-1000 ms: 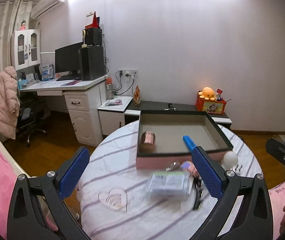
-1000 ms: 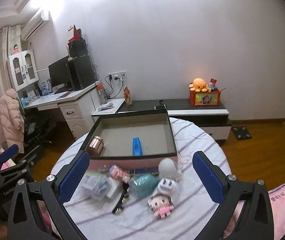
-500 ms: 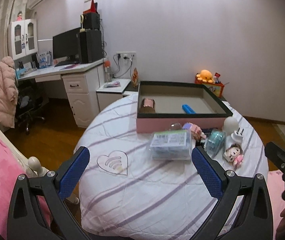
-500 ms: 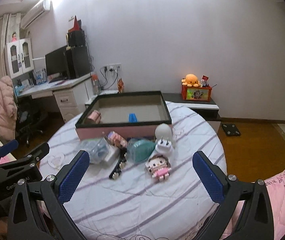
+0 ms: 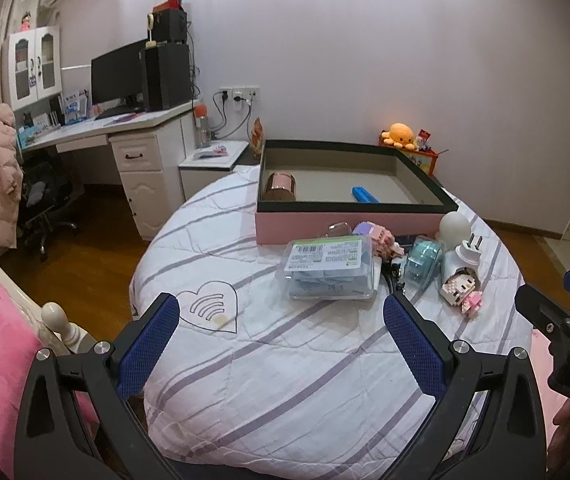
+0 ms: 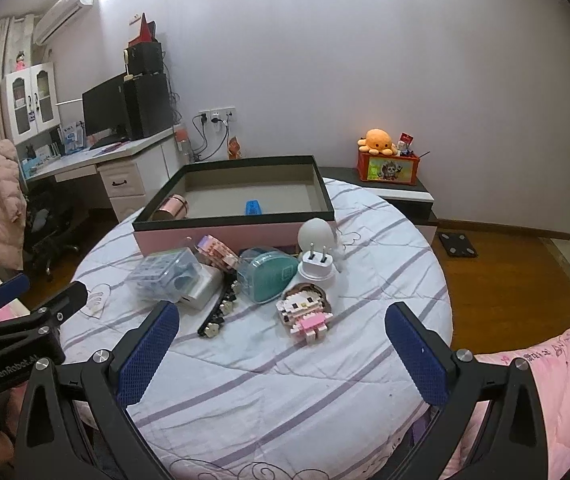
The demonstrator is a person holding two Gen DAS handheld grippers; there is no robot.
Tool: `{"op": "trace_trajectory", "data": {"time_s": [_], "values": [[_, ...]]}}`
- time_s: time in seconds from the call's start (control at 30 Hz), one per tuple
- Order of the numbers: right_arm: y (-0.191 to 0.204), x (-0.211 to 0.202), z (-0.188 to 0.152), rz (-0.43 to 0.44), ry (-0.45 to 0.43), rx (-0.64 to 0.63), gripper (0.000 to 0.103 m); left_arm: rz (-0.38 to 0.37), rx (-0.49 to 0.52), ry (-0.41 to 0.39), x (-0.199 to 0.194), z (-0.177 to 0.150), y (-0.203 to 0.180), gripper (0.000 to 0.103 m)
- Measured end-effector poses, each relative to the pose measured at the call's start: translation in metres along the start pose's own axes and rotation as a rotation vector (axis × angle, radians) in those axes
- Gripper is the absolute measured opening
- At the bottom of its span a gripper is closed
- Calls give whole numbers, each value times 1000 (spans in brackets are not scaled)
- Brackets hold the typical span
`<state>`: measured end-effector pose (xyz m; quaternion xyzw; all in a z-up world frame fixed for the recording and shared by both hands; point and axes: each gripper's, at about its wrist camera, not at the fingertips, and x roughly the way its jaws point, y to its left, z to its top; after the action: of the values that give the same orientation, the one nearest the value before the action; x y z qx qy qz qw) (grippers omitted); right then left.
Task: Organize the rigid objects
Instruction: 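Withdraw both tools from the tray toward the remaining items, then grasp the clear plastic box with the left tool while the right tool grasps the block figure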
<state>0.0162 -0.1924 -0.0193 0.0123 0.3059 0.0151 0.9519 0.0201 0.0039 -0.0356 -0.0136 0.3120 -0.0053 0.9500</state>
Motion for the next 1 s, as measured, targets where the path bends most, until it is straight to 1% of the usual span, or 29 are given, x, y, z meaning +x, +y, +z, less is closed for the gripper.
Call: {"op": "trace_trajectory", "data": {"time_s": [0.17,0.33,0.43,0.57,0.77,0.83,1.0], "values": [[-6,17,-7,-12,42,4,103,-26,0,27,12,-4,0,103],[-14,40,-17,-25,97,16,103,-62,-5,77,36,-7,-2,103],[-19,53,-21,-36,124,20,103,-86,-14,92,50,-7,-3,103],[-27,71,-25,-50,159,27,103,-119,-32,128,73,-4,-5,103],[-33,90,-27,-59,189,28,103,-180,-39,146,96,5,-15,103],[-35,96,-26,-60,195,26,103,-183,-43,147,103,7,-17,103],[-33,109,-27,-53,210,10,103,-173,-80,200,132,9,-15,103]]}}
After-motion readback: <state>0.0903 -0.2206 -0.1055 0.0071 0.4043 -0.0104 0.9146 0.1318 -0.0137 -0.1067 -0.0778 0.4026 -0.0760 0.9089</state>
